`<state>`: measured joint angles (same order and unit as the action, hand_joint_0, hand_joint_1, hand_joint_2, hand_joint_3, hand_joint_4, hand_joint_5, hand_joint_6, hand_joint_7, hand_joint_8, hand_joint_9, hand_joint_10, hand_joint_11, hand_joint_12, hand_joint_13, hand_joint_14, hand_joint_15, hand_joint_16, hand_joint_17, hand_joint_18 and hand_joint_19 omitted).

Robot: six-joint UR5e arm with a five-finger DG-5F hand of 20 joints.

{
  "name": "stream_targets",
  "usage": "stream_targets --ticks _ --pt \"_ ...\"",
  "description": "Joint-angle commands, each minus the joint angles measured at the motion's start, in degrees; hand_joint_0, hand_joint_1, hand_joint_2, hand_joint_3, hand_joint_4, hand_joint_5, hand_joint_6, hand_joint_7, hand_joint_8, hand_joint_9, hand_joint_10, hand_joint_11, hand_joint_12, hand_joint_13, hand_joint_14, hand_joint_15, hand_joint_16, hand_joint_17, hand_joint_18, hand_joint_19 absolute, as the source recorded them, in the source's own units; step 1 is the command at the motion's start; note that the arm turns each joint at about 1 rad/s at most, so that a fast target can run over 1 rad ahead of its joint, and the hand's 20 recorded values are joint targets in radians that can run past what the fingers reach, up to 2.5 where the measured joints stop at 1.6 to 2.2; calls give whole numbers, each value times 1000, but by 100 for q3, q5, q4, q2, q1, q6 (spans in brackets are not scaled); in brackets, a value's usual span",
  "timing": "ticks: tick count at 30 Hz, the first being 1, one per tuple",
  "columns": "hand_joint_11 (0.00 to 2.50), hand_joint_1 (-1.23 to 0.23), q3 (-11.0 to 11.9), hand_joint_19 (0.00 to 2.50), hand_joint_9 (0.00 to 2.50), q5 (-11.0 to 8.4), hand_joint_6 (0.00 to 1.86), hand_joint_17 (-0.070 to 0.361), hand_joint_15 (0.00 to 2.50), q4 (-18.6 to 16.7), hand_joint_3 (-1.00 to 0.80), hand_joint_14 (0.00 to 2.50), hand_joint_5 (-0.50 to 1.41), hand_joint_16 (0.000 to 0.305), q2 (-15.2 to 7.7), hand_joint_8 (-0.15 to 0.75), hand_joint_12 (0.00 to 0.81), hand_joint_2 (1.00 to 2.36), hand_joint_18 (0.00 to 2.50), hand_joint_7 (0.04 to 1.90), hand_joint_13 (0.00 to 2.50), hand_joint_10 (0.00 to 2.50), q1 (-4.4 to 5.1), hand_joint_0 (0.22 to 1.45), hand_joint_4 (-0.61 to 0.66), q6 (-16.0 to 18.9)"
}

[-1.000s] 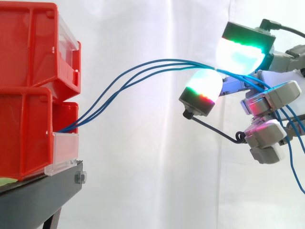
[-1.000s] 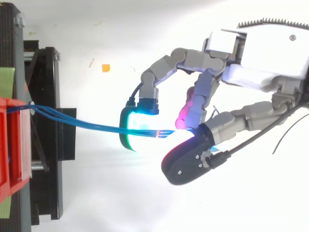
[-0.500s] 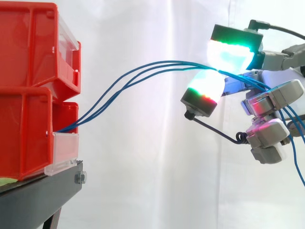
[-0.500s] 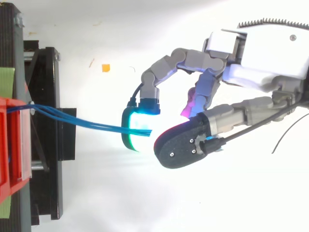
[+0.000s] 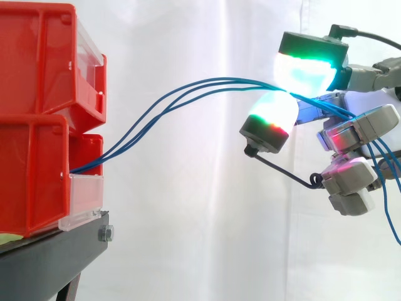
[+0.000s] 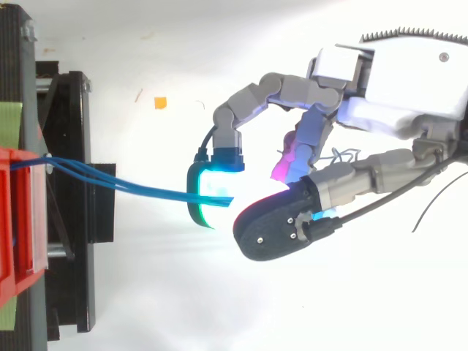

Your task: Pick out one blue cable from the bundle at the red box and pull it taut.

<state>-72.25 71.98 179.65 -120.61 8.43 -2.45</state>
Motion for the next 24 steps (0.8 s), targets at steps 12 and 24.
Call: stream_targets --ticks 12,24 --pt "1498 -929 0 895 1534 0 952 108 988 0 -500 35 -129 48 -7 163 339 1000 961 999 1257 31 0 807 -383 -1" --pt "1467 -996 0 890 1523 0 940 109 993 0 -500 36 -122 48 -7 164 333 1000 965 922 1255 32 -8 766 -321 8"
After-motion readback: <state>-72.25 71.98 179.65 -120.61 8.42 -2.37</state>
